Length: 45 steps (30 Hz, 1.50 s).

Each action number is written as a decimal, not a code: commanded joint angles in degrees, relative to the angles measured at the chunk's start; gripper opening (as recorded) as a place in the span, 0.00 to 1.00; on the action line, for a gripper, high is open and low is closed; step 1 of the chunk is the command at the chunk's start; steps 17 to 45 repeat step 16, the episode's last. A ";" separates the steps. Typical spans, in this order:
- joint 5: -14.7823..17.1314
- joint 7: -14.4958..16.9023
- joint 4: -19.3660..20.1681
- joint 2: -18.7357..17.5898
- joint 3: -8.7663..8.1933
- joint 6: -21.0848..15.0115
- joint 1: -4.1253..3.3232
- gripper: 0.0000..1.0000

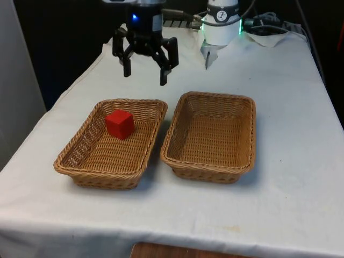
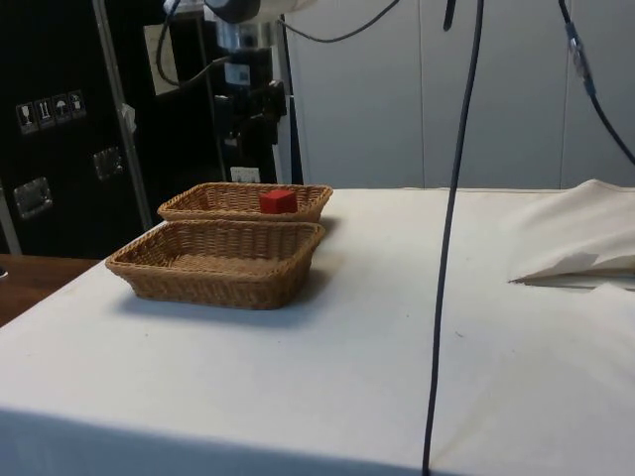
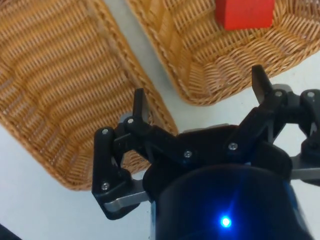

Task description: Pick up the red cube and place it into the right basket.

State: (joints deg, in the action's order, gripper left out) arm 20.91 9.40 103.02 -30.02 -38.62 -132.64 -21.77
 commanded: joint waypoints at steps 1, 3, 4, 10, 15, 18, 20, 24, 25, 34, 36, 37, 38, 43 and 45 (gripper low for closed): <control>-0.63 -0.40 0.46 0.52 -0.06 0.11 -0.69 1.00; -0.86 -0.34 0.52 0.69 0.29 0.17 -0.80 1.00; -0.92 -0.34 0.52 0.74 0.46 0.17 -0.80 1.00; -1.32 0.00 0.63 1.09 1.55 0.06 -0.92 1.00; -1.32 0.34 1.20 1.55 2.52 -0.17 -1.09 1.00; -0.97 0.34 0.46 0.86 2.64 0.17 -0.63 1.00; -0.97 0.34 0.46 0.86 2.64 0.17 -0.63 1.00; -0.97 0.34 0.46 0.86 2.64 0.17 -0.63 1.00; -0.97 0.34 0.46 0.86 2.64 0.17 -0.63 1.00; -0.97 0.34 0.46 0.86 2.64 0.17 -0.63 1.00; -0.97 0.34 0.46 0.86 2.64 0.17 -0.63 1.00; -0.97 0.34 0.46 0.86 2.64 0.17 -0.63 1.00; -0.97 0.34 0.46 0.86 2.64 0.17 -0.63 1.00; -0.97 0.34 0.46 0.86 2.64 0.17 -0.63 1.00; -0.97 0.34 0.46 0.86 2.64 0.17 -0.63 1.00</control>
